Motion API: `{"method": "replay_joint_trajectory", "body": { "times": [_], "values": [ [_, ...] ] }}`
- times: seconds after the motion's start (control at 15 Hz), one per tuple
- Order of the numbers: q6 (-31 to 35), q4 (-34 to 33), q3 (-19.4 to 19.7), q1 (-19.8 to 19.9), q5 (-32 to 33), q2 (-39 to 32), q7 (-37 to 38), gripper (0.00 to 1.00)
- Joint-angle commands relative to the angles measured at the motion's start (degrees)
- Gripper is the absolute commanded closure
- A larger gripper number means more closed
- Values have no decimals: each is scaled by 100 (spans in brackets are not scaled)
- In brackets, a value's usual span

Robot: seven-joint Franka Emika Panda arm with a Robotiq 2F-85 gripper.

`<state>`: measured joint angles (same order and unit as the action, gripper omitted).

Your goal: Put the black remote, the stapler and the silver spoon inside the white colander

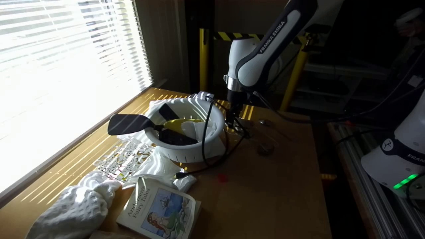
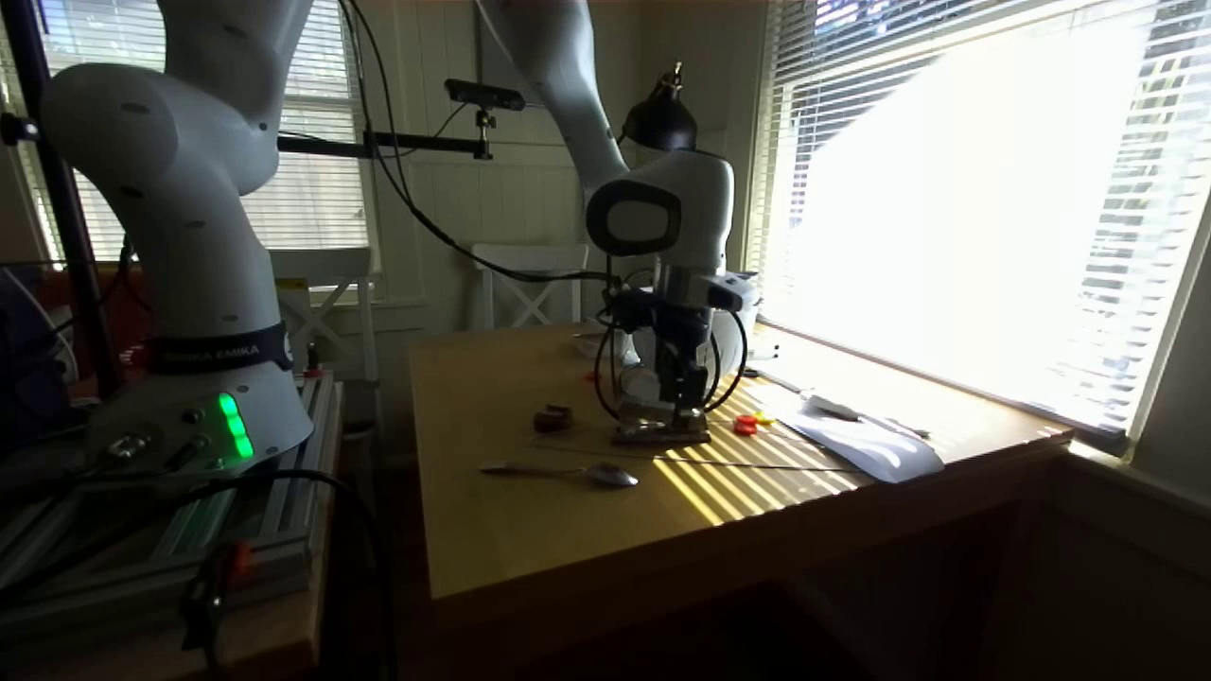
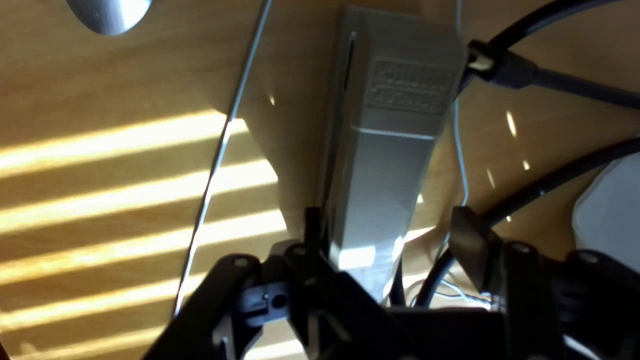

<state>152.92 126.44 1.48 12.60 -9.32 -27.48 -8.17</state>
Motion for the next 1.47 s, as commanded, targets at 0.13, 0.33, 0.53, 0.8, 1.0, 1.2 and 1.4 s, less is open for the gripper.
{"method": "replay_joint_trajectory", "body": {
  "times": [0.13, 0.33, 0.53, 0.8, 1.0, 1.2, 1.4],
  "values": [
    [-528, -546, -1, 14, 117, -253, -152, 76],
    [-1077, -558, 143, -67, 439, 50, -274, 89],
    [-1433, -304, 311, -149, 1017, 660, -544, 89],
    [-760, 87, 433, -232, 1659, 1484, -776, 89],
    [-19, 105, 272, -224, 1443, 1737, -1029, 89],
    [532, -159, -16, -401, 1342, 1661, -1307, 89],
    [423, -537, -359, -723, 1537, 1501, -1550, 89]
  ]
}}
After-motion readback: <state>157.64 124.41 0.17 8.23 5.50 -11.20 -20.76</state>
